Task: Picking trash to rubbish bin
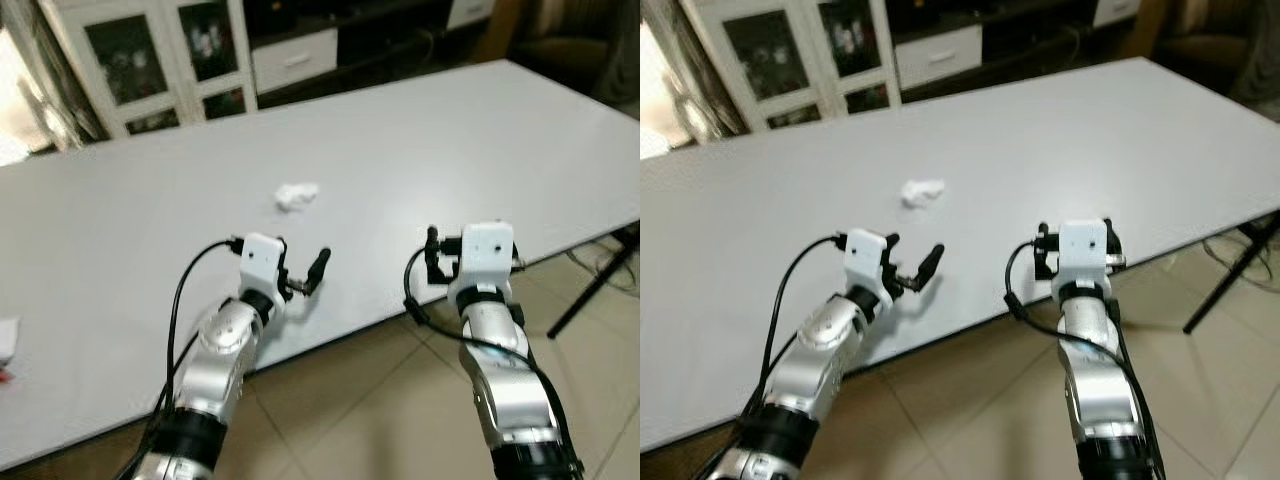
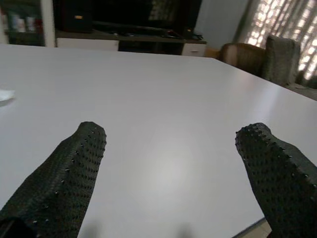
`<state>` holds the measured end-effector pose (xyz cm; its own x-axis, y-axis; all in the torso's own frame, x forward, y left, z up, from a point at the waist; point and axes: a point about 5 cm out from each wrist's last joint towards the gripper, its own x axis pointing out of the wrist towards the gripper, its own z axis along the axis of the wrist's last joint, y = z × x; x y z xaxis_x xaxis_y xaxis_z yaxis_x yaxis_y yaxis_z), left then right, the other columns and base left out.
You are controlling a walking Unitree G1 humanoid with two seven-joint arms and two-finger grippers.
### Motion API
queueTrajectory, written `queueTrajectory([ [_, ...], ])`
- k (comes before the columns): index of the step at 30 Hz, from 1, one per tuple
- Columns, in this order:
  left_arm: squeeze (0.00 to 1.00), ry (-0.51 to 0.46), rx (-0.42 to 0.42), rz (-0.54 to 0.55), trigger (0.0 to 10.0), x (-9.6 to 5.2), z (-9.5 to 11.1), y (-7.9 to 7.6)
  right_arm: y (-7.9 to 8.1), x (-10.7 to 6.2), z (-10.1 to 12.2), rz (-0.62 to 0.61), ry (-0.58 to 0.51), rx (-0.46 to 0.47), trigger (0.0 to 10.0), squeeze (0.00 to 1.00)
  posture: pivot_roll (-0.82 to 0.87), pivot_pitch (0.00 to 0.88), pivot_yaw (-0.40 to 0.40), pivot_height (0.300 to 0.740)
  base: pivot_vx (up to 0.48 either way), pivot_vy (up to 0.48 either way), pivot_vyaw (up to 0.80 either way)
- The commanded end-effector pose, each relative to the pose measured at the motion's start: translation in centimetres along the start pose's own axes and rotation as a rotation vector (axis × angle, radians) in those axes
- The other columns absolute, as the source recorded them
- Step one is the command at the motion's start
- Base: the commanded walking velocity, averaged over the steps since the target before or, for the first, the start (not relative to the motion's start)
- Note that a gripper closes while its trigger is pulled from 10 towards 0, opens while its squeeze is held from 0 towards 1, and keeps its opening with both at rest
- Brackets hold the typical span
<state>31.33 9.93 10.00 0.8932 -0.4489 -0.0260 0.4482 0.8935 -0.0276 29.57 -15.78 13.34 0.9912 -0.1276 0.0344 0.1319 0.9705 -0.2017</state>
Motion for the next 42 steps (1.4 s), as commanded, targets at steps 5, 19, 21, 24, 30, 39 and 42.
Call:
queueTrajectory([
  [5, 0.0, -0.005, 0.003, -0.02, 10.0, 0.3, 0.2, -0.8, -0.3, 0.0, 0.1, 0.003, -0.011, -0.027, 10.0, 0.0, -0.09, 0.035, 0.036, 0.74, 0.376, 0.0, 0.74],
  [19, 0.0, -0.005, -0.009, -0.007, 10.0, 0.3, 0.1, -0.6, 0.3, -0.2, 0.0, 0.035, 0.001, 0.004, 10.0, 0.0, -0.09, 0.036, 0.039, 0.74, 0.274, 0.0, 0.63],
  [21, 0.0, 0.002, 0.0, -0.006, 10.0, 0.3, 0.1, -0.6, 0.5, -0.2, -0.1, 0.048, 0.006, 0.004, 10.0, 0.0, -0.09, 0.037, 0.039, 0.74, 0.0, 0.0, 0.0],
  [24, 0.0, 0.006, 0.005, -0.001, 10.0, 0.2, 0.0, -0.5, 0.7, -0.3, -0.2, 0.064, 0.006, 0.01, 10.0, 0.0, -0.09, 0.039, 0.041, 0.74, 0.0, 0.0, 0.0],
  [30, 0.0, 0.009, 0.009, 0.017, 10.0, 0.0, 0.0, -0.3, 1.3, -0.6, -0.2, 0.096, 0.006, 0.02, 10.0, 0.0, -0.08, 0.041, 0.042, 0.74, 0.0, 0.0, 0.0],
  [39, 0.0, 0.027, 0.006, -0.018, 10.0, -0.4, 0.0, 0.1, 1.4, -0.7, -0.3, 0.103, 0.012, 0.021, 10.0, 0.0, -0.07, 0.052, 0.043, 0.74, 0.0, 0.0, 0.0],
  [42, 0.0, 0.041, 0.023, -0.017, 10.0, -0.5, 0.0, 0.3, 1.1, -0.6, -0.5, 0.084, 0.023, 0.017, 10.0, 0.0, -0.07, 0.061, 0.042, 0.74, 0.0, 0.0, 0.0],
])
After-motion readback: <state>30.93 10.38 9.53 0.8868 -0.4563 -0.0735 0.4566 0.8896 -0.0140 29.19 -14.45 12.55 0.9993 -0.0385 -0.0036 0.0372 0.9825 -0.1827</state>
